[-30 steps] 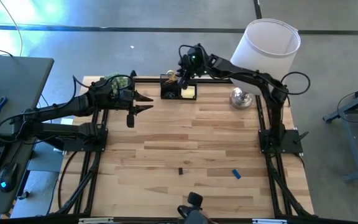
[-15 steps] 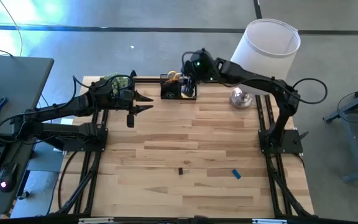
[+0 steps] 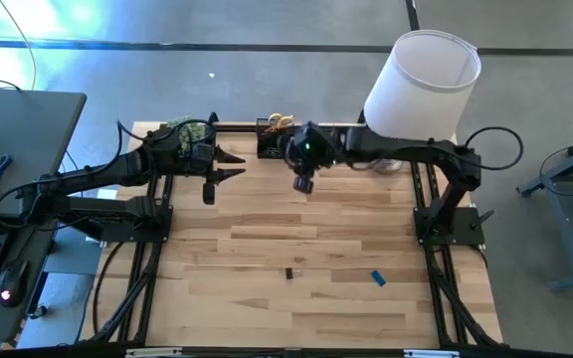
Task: Pick and place office supplies into organizer
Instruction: Put the black binder clip into the bottom left slot of the desk organizer
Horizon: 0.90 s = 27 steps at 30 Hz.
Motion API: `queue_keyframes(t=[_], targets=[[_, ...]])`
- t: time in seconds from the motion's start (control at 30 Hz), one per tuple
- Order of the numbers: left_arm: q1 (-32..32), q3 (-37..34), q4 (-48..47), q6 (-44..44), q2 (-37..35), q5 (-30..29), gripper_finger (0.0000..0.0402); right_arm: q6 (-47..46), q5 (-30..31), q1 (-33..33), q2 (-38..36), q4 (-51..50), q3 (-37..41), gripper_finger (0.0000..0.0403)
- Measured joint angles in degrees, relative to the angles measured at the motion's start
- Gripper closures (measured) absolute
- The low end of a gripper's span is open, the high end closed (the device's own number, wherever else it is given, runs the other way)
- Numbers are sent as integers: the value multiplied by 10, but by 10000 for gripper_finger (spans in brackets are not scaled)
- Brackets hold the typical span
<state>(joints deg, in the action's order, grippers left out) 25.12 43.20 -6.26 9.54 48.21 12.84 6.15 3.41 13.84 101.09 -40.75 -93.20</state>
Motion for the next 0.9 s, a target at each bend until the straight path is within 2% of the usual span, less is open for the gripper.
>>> queue_keyframes(t=[0.1, 0.27, 0.5, 0.7, 0.9], targets=[[0, 0, -5, -4, 0, 0, 305, -21, 5, -13, -26, 52, 79, 317], [0, 0, -9, -9, 0, 0, 305, -77, 10, -28, -116, 155, 226, 330], [0, 0, -9, -9, 0, 0, 305, -146, 13, -86, -227, 209, 378, 334], [0, 0, -9, -10, 4, 22, 305, -180, 6, -147, -255, 234, 462, 334], [0, 0, -5, -15, 20, 48, 305, -180, -6, -199, -255, 326, 501, 334]])
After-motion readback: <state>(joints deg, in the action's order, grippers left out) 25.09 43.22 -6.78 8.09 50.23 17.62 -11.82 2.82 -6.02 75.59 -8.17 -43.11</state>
